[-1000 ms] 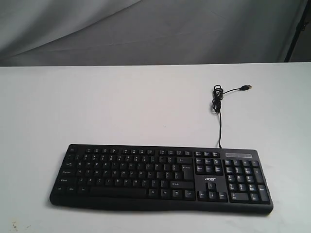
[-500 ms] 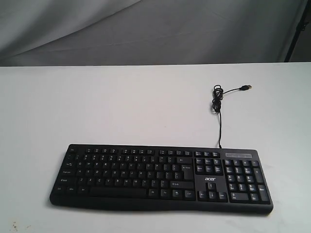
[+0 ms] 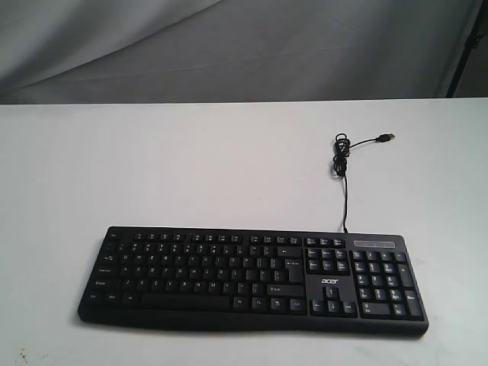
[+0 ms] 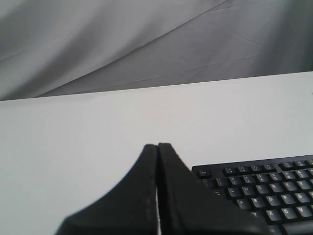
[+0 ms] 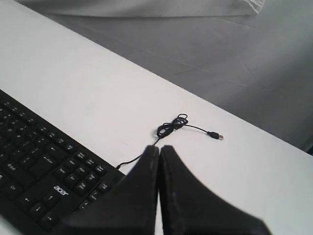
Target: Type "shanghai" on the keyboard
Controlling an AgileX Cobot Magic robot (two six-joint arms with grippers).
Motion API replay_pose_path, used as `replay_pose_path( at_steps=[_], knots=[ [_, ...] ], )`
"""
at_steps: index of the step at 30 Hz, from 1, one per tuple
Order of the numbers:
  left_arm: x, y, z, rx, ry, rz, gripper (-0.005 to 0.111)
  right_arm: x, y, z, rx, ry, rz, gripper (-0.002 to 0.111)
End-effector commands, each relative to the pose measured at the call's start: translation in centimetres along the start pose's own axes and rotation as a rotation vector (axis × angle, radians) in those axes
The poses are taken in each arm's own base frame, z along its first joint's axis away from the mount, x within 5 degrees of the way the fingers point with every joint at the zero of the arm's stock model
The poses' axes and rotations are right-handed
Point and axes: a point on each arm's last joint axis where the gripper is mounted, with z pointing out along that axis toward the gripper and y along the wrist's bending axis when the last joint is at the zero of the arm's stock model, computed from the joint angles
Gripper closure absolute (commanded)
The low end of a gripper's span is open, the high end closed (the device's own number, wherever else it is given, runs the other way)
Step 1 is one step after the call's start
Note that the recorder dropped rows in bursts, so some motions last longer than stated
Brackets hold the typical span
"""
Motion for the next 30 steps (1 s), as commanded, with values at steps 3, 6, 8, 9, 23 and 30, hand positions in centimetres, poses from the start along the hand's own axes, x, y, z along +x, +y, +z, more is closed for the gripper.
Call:
replay_pose_path(
  at_steps=[3, 6, 8, 9, 23, 30],
  knots=[
    [0.1, 0.0, 0.0, 0.003, -0.002, -0.002, 0.107, -2.0, 0.0, 4.9, -0.068, 0.1, -0.091, 0.108],
    [0.1, 0.0, 0.0, 0.003, -0.002, -0.002, 0.107, -3.1, 3.1, 8.4, -0.246, 0.034, -0.25, 0.108],
    [0.1, 0.0, 0.0, 0.003, -0.002, -0.002, 0.107, -3.9, 5.3, 9.6, -0.352, 0.037, -0.279, 0.108],
    [0.1, 0.0, 0.0, 0.003, -0.002, -0.002, 0.107, -4.5, 6.5, 10.2, -0.406, 0.039, -0.289, 0.108],
    [0.1, 0.0, 0.0, 0.003, -0.002, -0.002, 0.107, -8.4, 16.7, 21.4, -0.55, 0.211, 0.14, 0.108],
    [0.1, 0.0, 0.0, 0.003, -0.002, -0.002, 0.107, -8.0, 20.2, 23.6, -0.59, 0.289, 0.053, 0.108]
  ],
)
